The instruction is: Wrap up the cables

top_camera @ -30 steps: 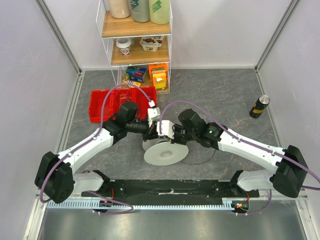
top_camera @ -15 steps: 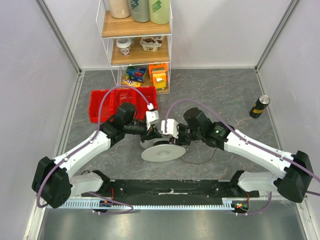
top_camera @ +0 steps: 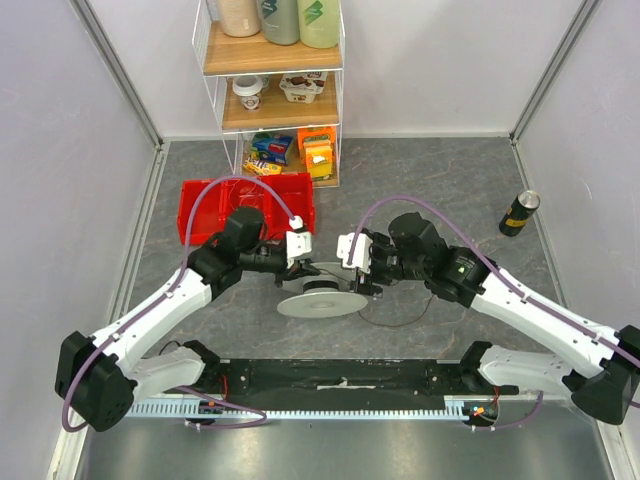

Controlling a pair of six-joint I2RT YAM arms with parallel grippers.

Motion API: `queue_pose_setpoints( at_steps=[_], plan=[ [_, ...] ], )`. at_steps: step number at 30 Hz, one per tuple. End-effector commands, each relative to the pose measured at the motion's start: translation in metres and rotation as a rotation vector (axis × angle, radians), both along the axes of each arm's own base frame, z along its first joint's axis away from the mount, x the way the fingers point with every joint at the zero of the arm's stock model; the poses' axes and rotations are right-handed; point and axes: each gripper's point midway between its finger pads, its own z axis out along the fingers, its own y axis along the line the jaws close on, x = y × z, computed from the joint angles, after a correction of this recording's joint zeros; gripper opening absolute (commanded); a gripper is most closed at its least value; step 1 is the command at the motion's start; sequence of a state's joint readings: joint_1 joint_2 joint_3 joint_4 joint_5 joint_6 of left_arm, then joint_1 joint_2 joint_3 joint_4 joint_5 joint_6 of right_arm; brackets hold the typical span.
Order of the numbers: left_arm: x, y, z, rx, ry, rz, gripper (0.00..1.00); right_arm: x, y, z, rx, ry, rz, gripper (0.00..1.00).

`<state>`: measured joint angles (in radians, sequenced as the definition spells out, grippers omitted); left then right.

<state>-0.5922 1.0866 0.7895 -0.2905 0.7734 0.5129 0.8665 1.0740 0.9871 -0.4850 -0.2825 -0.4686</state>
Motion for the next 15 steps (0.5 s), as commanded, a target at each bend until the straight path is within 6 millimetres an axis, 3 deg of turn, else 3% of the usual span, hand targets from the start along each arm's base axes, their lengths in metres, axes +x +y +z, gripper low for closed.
queue_pose_setpoints(
  at_steps=[1,9,15],
  plan=[
    [0.002,-0.017,0.055,-0.112,-0.21,-0.115,0.02,0.004,0.016,0.02,0.061,-0.033,0.04,0.79],
    [-0.012,-0.028,0.069,-0.133,-0.296,-0.189,0.02,0.003,0.036,0.03,0.133,-0.025,0.094,0.71],
    [-0.013,-0.031,0.081,-0.168,-0.313,-0.181,0.02,0.002,0.04,0.023,0.13,-0.01,0.111,0.58]
  ],
)
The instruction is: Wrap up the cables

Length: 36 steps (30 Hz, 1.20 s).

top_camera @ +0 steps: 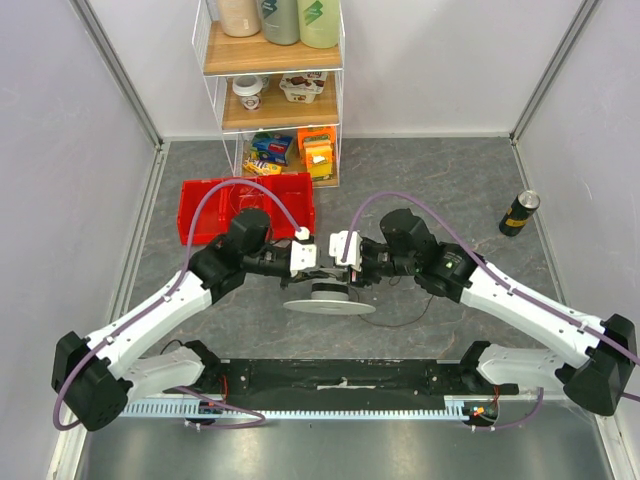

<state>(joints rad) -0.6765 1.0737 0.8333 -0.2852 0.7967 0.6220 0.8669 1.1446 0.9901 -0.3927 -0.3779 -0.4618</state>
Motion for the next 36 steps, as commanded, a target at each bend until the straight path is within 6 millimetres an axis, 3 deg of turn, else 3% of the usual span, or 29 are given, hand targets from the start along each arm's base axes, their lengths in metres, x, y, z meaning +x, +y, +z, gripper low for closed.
queue_pose_setpoints(
  at_steps=[1,10,14,18,21,25,36],
  plan=[
    [0.003,-0.011,0.058,-0.141,-0.158,-0.046,0.02,0.002,0.014,0.024,0.077,-0.035,0.031,0.56],
    [0.005,-0.014,0.07,-0.169,-0.14,-0.024,0.02,0.002,0.015,0.017,0.068,-0.03,0.028,0.49],
    [0.003,-0.013,0.072,-0.178,-0.152,-0.031,0.02,0.004,0.013,0.016,0.06,-0.041,0.017,0.29],
    [0.002,-0.011,0.073,-0.187,-0.151,-0.023,0.02,0.006,0.012,0.014,0.05,-0.046,0.008,0.0],
    [0.005,-0.012,0.076,-0.194,-0.133,0.006,0.02,0.007,0.012,0.015,0.052,-0.04,-0.002,0.0],
    [0.011,-0.015,0.073,-0.183,-0.096,0.031,0.25,0.006,0.014,0.019,0.066,-0.041,0.009,0.0],
    [0.009,-0.015,0.051,-0.132,-0.103,0.0,0.35,0.002,0.014,0.024,0.084,-0.048,0.025,0.0]
  ],
)
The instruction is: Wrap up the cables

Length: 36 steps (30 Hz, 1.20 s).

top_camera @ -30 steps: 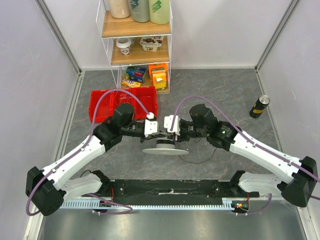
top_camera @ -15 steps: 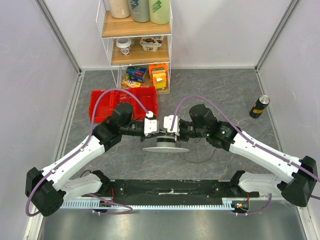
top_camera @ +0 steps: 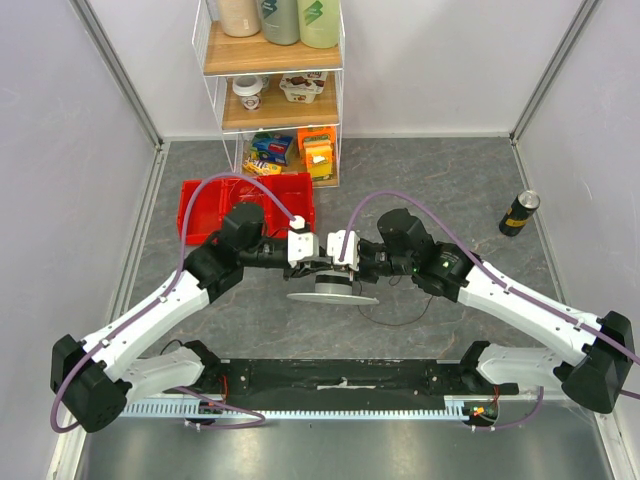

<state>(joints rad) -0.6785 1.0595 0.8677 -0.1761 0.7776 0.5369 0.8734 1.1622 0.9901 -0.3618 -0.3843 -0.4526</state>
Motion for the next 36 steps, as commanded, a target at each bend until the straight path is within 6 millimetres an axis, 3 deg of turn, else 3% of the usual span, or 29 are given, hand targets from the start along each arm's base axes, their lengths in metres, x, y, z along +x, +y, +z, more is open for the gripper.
queue_pose_setpoints(
  at_steps=[1,17,27,36],
  plan=[
    [-0.002,-0.004,0.011,-0.025,-0.06,-0.037,0.36,0.001,0.007,0.025,0.072,-0.05,0.017,0.0],
    [0.002,-0.002,-0.016,0.056,-0.053,-0.043,0.38,-0.002,0.009,0.032,0.093,-0.045,0.03,0.0],
    [0.002,-0.002,-0.015,0.051,-0.043,-0.041,0.02,-0.001,0.013,0.041,0.122,-0.05,0.026,0.0],
    [0.01,0.003,0.0,0.022,0.03,0.085,0.02,0.007,0.006,0.049,0.141,-0.039,-0.051,0.0]
  ],
)
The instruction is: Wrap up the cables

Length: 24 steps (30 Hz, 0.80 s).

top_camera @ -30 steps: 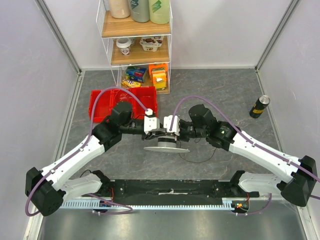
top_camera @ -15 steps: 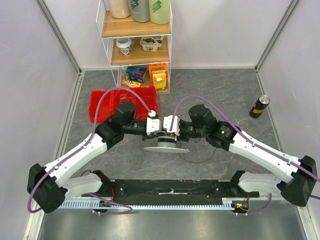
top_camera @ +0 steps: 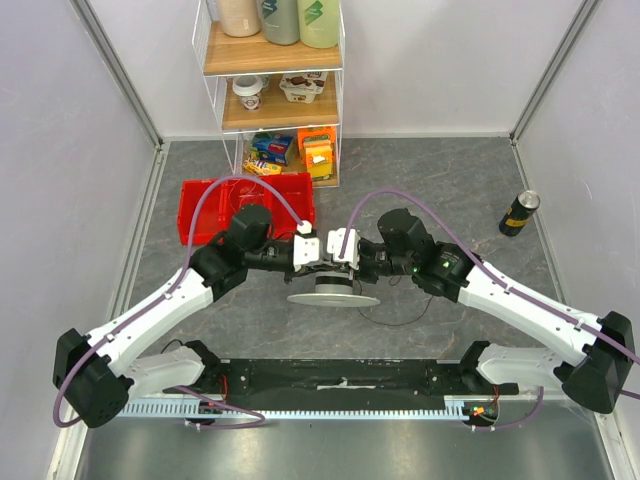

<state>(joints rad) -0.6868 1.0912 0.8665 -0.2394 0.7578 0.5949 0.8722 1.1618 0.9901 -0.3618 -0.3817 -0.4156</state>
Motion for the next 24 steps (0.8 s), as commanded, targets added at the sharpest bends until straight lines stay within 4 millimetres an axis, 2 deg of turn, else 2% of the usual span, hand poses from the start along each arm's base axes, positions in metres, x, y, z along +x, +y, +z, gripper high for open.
queue_pose_setpoints(
  at_steps=[1,4,6,10,17,18,19,22,23,24],
  plan=[
    [0.011,0.001,0.024,-0.054,0.024,0.1,0.02,0.007,0.006,0.048,0.132,-0.068,-0.028,0.0],
    [0.008,-0.002,0.027,-0.066,0.038,0.079,0.04,0.005,0.008,0.047,0.133,-0.058,-0.014,0.0],
    [0.009,-0.004,0.026,-0.066,0.05,0.078,0.15,0.006,0.009,0.049,0.14,-0.064,-0.014,0.0],
    [0.01,-0.004,0.018,-0.04,0.036,0.066,0.18,0.007,0.008,0.051,0.144,-0.072,-0.022,0.0],
    [0.009,-0.002,0.01,-0.021,0.01,0.052,0.13,0.006,0.007,0.05,0.146,-0.072,-0.02,0.0],
    [0.009,-0.002,0.01,-0.021,0.009,0.05,0.11,0.006,0.008,0.051,0.149,-0.072,-0.019,0.0],
    [0.009,-0.002,0.009,-0.021,0.014,0.048,0.04,0.006,0.008,0.049,0.148,-0.067,-0.019,0.0],
    [0.008,-0.002,0.01,-0.037,0.059,0.074,0.02,0.007,0.008,0.048,0.147,-0.063,-0.024,0.0],
    [0.007,-0.002,0.009,-0.036,0.067,0.071,0.02,0.007,0.008,0.047,0.146,-0.058,-0.031,0.01],
    [0.004,-0.001,0.009,-0.038,0.075,0.071,0.02,0.008,0.007,0.047,0.147,-0.045,-0.039,0.13]
  ],
)
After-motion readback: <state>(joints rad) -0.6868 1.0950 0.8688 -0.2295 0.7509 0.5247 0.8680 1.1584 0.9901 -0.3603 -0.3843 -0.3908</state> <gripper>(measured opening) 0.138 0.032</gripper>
